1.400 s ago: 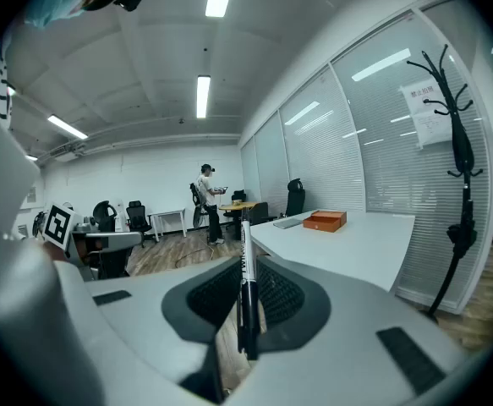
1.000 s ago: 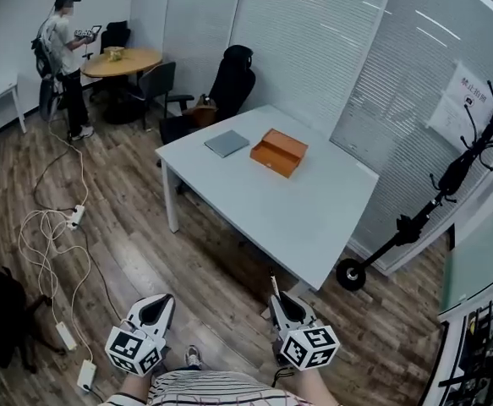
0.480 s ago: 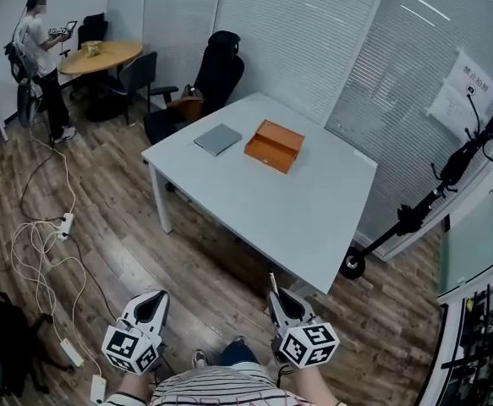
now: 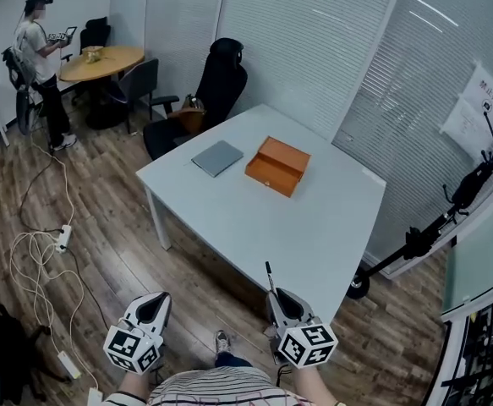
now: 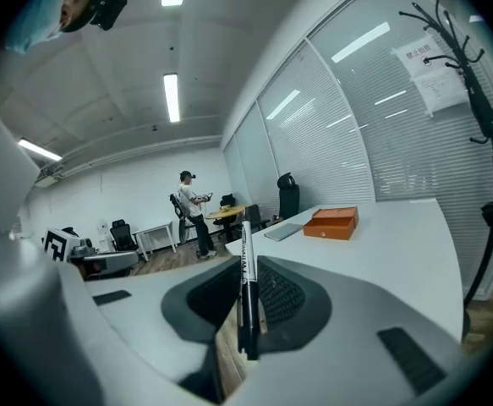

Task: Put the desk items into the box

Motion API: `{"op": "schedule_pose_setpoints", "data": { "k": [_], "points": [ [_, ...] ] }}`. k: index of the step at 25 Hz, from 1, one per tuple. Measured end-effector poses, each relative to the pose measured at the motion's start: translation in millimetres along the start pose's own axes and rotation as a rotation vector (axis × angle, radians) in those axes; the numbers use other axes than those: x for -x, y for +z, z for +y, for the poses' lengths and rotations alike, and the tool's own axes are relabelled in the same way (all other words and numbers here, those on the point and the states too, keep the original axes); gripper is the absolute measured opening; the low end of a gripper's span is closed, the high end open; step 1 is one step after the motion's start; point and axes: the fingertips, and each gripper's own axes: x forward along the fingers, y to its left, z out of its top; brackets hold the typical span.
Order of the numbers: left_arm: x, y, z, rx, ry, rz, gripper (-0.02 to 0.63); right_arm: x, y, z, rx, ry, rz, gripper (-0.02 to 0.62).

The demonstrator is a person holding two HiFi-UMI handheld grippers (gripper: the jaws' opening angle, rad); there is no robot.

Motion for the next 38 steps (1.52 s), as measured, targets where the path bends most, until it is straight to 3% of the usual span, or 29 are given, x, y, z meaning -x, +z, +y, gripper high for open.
{"op": "schedule_pose_setpoints", "data": {
  "k": [8,15,23,27,38],
  "points": [
    [-88,23,8,-0.013,0.034,-0.013,0.023,-62,37,-62,0.016,0.049,0.005,0.069],
    [-128,22,17,-0.007,0.086,-0.009,0.023,-98,45,-104,0.034,0.084,0.035,0.069],
    [-156,23,59,0.019,0.096,-0.014,0.023,-142,46,-112,0.036,0.052,0.066,0.069],
    [-182,30,90,0.031,0.059,-0.012,0.023,-170,57,-114,0.03,0.005,0.058,0.069],
    [-264,65,178,0.001,-0.163,0.028,0.023,-254,96,-100,0.007,-0.175,-0.004,0.069]
  ]
}}
